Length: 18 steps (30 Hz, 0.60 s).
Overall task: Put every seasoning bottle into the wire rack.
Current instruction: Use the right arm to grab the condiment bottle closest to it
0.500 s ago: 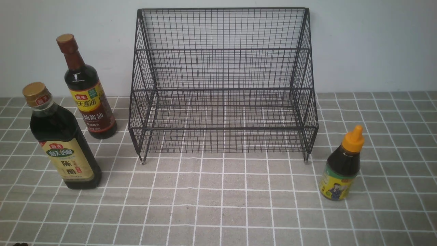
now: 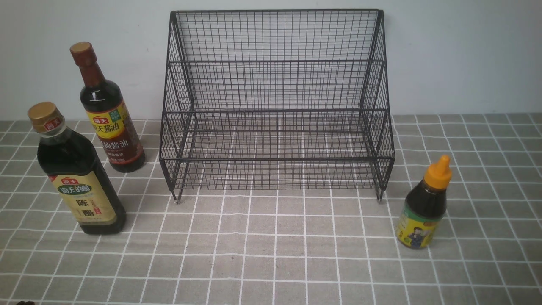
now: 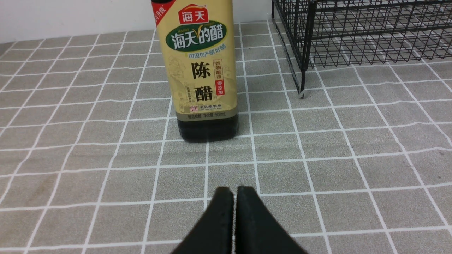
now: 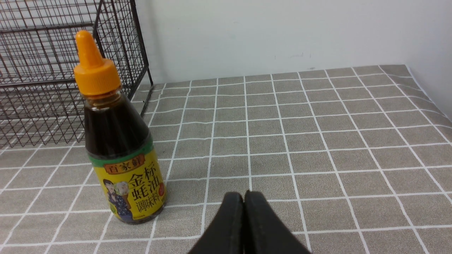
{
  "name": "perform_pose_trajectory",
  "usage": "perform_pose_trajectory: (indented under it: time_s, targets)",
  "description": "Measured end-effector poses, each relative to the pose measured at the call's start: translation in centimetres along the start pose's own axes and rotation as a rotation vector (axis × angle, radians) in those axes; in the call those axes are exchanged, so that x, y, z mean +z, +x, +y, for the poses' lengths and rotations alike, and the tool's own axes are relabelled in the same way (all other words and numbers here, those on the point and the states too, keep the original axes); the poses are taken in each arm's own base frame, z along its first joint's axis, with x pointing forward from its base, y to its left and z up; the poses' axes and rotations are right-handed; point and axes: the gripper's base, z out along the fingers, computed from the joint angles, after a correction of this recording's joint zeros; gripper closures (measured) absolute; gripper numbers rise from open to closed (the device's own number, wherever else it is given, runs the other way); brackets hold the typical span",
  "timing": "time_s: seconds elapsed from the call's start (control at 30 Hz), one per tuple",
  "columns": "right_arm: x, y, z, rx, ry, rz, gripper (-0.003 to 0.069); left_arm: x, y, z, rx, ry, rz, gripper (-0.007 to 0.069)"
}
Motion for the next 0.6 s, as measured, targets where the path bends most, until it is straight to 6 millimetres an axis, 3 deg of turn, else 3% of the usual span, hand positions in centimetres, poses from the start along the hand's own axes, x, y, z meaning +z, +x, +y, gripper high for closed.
perform_pose_trajectory:
  time_s: [0.37,0.6]
  targets:
    - [0.0,-0.1,0.1,0.050,-0.012,-0.018,0.0671,0.0,0.0,0.0,0.000,0.000,0.000,0.0631]
    - [-0.4,-2.7,0.2,0.542,-0.105,-0.295,0.0671,0.0,0.0,0.0,0.000,0.000,0.000,0.0631]
